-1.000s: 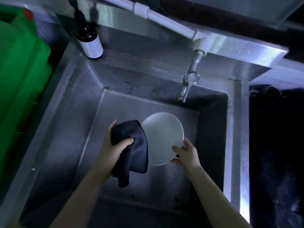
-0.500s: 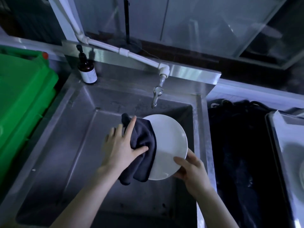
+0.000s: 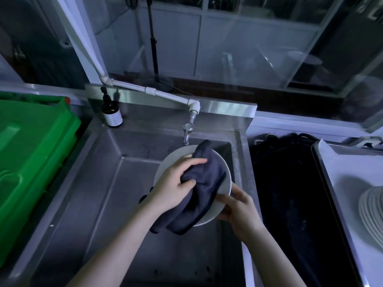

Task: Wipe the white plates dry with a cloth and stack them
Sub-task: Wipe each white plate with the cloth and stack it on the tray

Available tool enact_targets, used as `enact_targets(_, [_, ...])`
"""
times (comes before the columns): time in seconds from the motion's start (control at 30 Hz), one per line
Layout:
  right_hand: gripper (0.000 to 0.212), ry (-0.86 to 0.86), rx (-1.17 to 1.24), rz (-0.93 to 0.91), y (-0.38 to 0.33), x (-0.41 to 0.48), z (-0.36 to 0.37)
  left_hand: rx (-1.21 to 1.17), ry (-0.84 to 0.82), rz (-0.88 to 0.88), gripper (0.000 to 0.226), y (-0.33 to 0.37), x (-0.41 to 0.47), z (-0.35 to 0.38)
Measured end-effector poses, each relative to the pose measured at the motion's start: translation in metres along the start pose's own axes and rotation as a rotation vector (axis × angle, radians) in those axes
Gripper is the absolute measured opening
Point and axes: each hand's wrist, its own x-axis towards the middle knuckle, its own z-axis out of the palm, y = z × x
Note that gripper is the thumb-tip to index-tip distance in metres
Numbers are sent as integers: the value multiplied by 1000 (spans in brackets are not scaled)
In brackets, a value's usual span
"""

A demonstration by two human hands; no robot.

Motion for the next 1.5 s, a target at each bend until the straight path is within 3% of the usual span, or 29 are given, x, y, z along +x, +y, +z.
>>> enact_targets(0.13, [43,33,58,-5,-3,-1,-1,703,108,-109,55,-9,-3,-13])
enact_targets(0.2, [44,45,81,-10,-5,-1,0,839,169,20,53,-8,-10,-12])
enact_targets(0.27, [42,44,106,-9,-8,-1,1,850,71,217,47,-9,-17,-3])
enact_targets(0.4, [39,-44,85,-46,-17,-5,5,908,-103,185,56,-8,-35,16])
enact_targets(0.53, [35,-84,36,-23,-16,-10,9,795,-217,334,51,-8,-35,16])
enact_targets(0.6, [31,-94,17,-19,-14,-15,14,681,-198,324,50,-13,-19,3])
enact_targets(0.77, [41,-52,-4,-102,-26,-16,16,779,24,78,53,-24,-3,-17])
enact_targets(0.9, [39,14,125,-116,-39,-9,9,828,-8,203,50,-22,-33,-6])
enact_targets(1.0, [37,-36,130,-104,-38,-10,12,796,-93,267,54,-10,-44,17])
enact_targets(1.17, [37,-95,96,-34,-23,-17,23,771,-10,152,57,0,-8,11])
enact_targets(1.37, [44,-4,101,-110,-42,-14,10,843,65,18,55,-10,-6,-20])
enact_targets(1.5, [42,6,129,-125,-47,-11,9,833,-8,182,54,-5,-34,-5])
